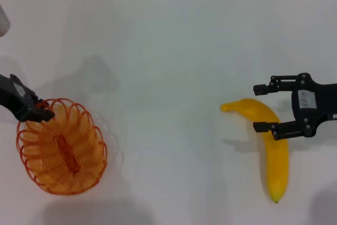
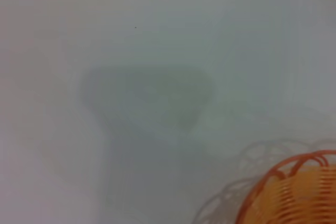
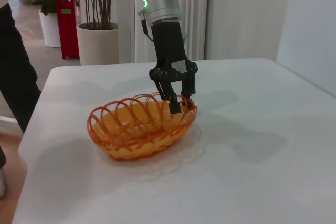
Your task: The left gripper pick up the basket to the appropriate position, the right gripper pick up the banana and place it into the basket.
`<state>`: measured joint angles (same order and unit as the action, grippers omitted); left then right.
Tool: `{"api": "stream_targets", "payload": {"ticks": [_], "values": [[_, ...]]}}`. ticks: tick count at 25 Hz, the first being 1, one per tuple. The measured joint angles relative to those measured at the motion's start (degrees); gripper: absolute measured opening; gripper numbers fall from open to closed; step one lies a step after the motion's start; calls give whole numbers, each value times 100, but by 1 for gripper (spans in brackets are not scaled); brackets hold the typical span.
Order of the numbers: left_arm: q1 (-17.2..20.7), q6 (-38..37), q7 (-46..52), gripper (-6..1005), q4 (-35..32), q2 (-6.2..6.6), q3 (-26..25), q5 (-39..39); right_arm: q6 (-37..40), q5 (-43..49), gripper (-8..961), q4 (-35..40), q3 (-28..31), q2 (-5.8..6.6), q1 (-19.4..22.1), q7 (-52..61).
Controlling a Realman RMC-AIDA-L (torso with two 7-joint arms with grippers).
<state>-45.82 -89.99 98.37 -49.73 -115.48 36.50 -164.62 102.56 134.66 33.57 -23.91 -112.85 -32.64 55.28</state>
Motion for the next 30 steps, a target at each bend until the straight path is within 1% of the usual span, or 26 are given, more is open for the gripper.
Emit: {"api": "stream_targets", "payload": {"ticks": [7, 17, 23, 30], "values": [[10, 0, 46, 292, 0, 0, 5, 0, 0, -2, 793, 0, 0, 0, 6, 0], [23, 0, 64, 88, -2, 0, 6, 1, 0, -2, 793, 0, 0, 0, 7, 0], [55, -6, 156, 82, -2, 4, 6, 2, 0, -2, 792, 0, 0, 0, 4, 0], [195, -109, 271, 82, -2, 51, -55, 9, 0, -2, 792, 0, 11, 0, 17, 0]]}}
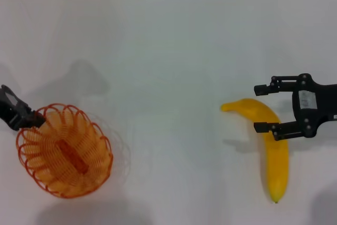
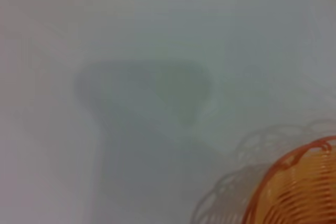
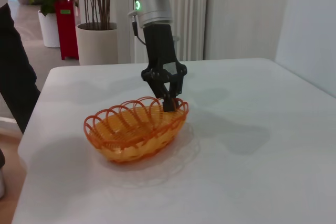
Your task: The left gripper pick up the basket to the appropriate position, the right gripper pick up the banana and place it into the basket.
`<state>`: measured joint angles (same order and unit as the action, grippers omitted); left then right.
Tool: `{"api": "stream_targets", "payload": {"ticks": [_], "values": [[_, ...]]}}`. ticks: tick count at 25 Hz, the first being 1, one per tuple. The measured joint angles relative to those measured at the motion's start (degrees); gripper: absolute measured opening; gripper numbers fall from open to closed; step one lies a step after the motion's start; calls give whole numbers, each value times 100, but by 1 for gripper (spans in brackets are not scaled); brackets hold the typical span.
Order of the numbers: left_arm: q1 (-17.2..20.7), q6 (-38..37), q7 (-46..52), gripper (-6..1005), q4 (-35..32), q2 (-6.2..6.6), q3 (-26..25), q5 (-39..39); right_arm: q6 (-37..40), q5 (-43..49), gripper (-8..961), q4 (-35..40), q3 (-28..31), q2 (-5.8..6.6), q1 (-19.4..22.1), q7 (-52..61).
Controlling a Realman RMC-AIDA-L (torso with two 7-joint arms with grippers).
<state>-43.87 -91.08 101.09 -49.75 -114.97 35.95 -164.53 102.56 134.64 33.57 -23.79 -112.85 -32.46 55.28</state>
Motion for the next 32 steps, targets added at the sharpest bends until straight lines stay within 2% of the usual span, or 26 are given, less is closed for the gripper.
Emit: {"api": "stream_targets", "payload": {"ticks": [4, 11, 22, 28, 32], "values": [[57, -198, -3, 80, -18, 6, -110, 47, 0, 0, 792, 0, 8, 0, 17, 0], [66, -558, -20, 76, -150, 26, -877, 69, -74, 0, 792, 0, 7, 0, 30, 0], [146, -761, 667, 78, -202, -58, -1124, 96, -152, 0, 792, -50, 6, 0, 46, 0], [152, -875, 975, 75, -203, -133, -1867, 131, -188, 0, 791, -60, 7, 0, 47, 0], [172, -864, 1107, 73, -124, -153, -2148, 351, -203, 0, 791, -62, 13, 0, 47, 0]]}}
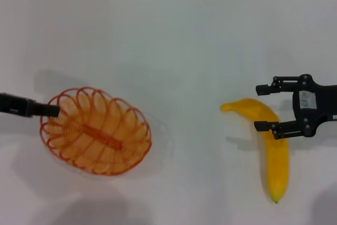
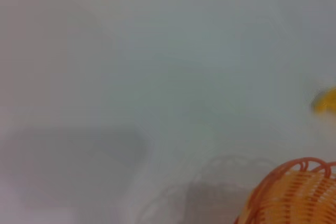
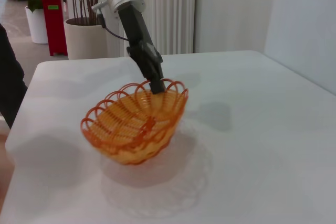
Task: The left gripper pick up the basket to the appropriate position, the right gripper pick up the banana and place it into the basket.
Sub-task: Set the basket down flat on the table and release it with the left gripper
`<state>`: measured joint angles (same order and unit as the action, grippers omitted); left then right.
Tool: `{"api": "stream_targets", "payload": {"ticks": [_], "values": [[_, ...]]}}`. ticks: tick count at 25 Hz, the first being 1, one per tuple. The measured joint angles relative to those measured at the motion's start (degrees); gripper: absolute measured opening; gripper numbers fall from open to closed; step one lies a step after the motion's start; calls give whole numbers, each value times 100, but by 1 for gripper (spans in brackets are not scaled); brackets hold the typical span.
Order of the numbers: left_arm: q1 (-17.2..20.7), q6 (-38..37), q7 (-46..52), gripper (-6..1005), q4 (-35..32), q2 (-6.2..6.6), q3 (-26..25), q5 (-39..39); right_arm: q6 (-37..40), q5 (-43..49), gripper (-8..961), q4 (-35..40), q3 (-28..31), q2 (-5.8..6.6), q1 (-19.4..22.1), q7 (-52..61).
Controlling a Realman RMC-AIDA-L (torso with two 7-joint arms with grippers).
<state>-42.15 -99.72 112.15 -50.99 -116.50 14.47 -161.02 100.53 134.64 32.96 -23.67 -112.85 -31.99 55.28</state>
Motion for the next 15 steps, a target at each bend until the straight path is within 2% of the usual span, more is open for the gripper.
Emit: {"api": "stream_targets", "payload": {"ticks": [6, 15], "values": [[54, 117, 345, 70, 172, -20, -17, 464, 0, -6, 791, -8, 2, 0, 0, 0], [-58, 667, 1016, 71, 625, -12, 139, 301, 2, -9, 791, -9, 3, -7, -39, 0]]}}
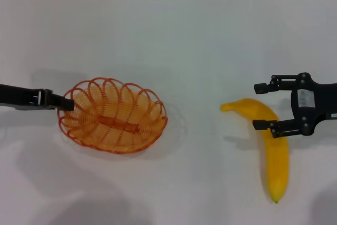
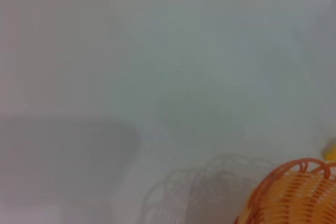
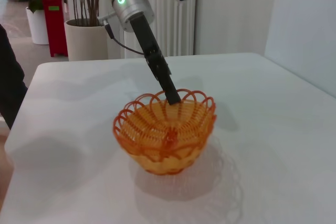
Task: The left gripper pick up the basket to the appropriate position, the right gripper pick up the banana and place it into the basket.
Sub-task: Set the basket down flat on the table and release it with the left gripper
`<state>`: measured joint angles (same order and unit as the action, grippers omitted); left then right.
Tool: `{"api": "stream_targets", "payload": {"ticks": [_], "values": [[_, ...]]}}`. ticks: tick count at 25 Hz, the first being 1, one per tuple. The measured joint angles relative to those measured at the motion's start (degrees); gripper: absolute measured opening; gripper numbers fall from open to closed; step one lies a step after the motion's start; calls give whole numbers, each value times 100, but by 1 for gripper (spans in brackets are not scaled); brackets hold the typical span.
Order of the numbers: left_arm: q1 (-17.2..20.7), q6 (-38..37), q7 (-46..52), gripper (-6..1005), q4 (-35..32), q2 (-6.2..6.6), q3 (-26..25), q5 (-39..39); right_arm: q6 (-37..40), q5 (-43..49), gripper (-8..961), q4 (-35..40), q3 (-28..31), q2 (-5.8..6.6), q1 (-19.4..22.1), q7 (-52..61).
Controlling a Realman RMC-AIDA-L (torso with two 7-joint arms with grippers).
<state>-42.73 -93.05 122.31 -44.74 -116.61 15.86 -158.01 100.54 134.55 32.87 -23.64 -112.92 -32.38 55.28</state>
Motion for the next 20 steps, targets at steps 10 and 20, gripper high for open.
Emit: {"api": "stream_targets", "payload": {"ticks": [10, 20], "values": [[-190, -19, 870, 68, 503, 17, 0, 138, 0, 0, 791, 1, 0, -2, 15, 0], [-216, -5, 1346, 67, 957, 16, -4, 90, 0, -9, 790, 0, 0, -4, 2, 0]]}}
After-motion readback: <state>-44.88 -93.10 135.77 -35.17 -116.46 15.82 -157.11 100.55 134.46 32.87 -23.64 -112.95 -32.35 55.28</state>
